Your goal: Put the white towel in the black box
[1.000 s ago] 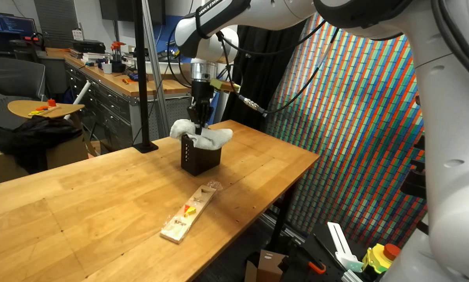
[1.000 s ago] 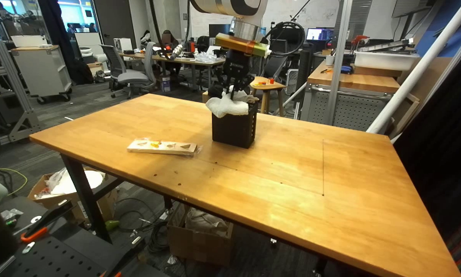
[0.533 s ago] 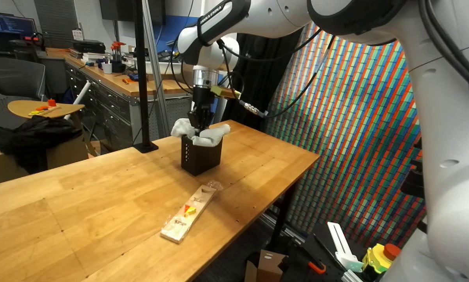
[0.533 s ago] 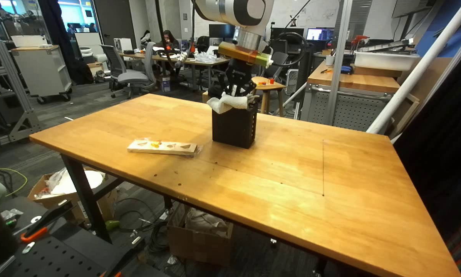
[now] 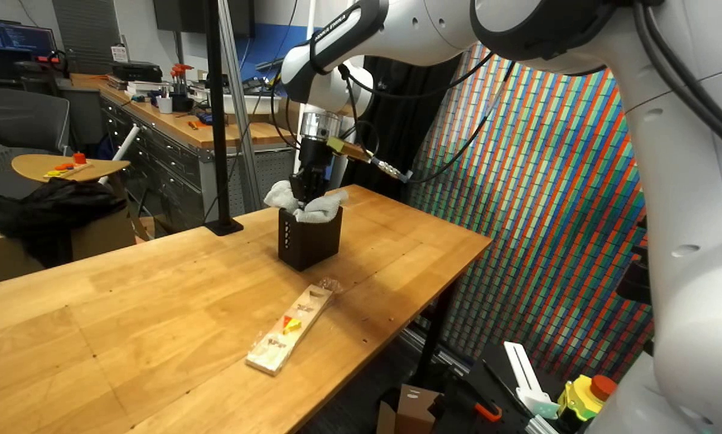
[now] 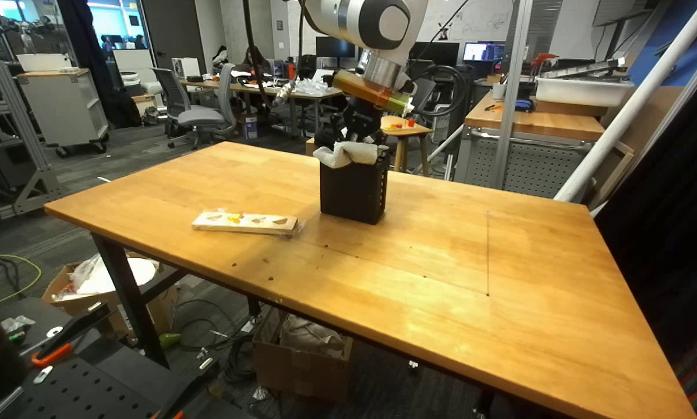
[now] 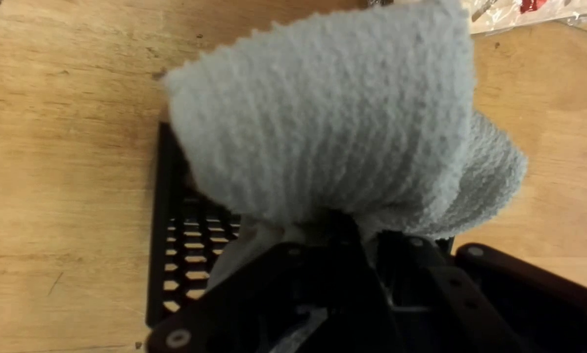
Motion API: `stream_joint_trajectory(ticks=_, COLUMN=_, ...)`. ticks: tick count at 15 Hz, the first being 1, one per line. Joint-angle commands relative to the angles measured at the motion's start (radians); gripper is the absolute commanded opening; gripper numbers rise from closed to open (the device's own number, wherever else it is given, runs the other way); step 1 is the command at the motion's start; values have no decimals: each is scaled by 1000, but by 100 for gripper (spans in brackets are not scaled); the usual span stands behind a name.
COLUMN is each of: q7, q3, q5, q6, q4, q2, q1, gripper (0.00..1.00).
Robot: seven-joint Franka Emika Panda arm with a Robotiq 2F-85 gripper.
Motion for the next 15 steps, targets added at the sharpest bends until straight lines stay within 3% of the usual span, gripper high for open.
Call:
stream_joint_trajectory(ticks=1, q7=-47, q3=25, q5=34, q6=-2, q4=-20, q2=46, q1=-17, gripper=3)
stream_joint_trajectory(ticks=11, q7=-96, q3=30, q5=49, q6=-88, q4=-7, q2=63, q1=-14, gripper=4)
stream_joint_trajectory(ticks=12, q7=-90, q3=29, q5=47, q6=-89, q4=-13, q2=52, q1=-12, gripper=39)
stream_joint_trajectory(ticks=13, q7=-82, q3=26, q5=45, q6=-87, q4=-21, q2=37, q1=-10, gripper=40)
stream_joint_trajectory(ticks=15, q7=-70, q3=21, q5=43, q6=-72, q4=-45, q2=4, q1=-7, gripper=53)
